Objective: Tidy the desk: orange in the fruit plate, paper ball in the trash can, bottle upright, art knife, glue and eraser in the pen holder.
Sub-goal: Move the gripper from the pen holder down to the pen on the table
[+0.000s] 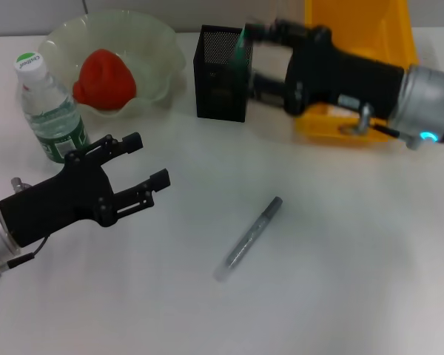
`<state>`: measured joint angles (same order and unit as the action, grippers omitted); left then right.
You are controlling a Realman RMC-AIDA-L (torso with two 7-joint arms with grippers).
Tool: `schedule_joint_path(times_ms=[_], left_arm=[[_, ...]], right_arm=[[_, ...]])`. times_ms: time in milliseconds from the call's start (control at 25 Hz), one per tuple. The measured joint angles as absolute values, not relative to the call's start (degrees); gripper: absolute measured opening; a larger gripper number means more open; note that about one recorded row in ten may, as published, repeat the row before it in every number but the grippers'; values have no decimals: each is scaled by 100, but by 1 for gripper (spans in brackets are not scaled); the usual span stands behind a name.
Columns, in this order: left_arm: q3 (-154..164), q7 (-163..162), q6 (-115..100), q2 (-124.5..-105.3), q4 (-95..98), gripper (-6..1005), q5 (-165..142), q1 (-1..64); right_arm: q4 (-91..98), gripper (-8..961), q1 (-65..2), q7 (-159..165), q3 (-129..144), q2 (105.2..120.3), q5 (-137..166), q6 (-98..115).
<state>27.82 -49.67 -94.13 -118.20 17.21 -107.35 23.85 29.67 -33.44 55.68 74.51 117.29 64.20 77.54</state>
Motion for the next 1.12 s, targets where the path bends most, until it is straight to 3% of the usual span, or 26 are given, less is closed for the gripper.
schedule_joint_path(times_ms=[40, 240, 480, 680, 840, 1120], left_arm=[[2782, -4967, -9413, -11820, 1721, 787, -10735, 2385], [2942, -5044, -9494, -11795, 1865, 787, -10735, 2332], [3324, -5291, -9701, -11688, 2052, 786, -10734, 2282], [3905, -5669, -9874, -11635, 2395, 786, -10733, 2205], [4015, -5718, -9886, -11633, 2444, 786, -10737, 2169], [3974, -5711, -9887, -11669, 2444, 786, -10741, 2138]], right_arm=[[3208, 633, -3299, 5983, 7447, 11635, 7050, 8050], [3664, 636, -3583, 7137, 7343, 11445, 8914, 8428], [3855, 633, -4092, 7841, 7302, 11405, 10334, 8776], [4099, 630, -4486, 8129, 7346, 11602, 11488, 8915], [4212, 628, -4790, 8164, 7391, 11905, 12485, 8893], [4255, 615, -4932, 8163, 7990, 11943, 12621, 8647]])
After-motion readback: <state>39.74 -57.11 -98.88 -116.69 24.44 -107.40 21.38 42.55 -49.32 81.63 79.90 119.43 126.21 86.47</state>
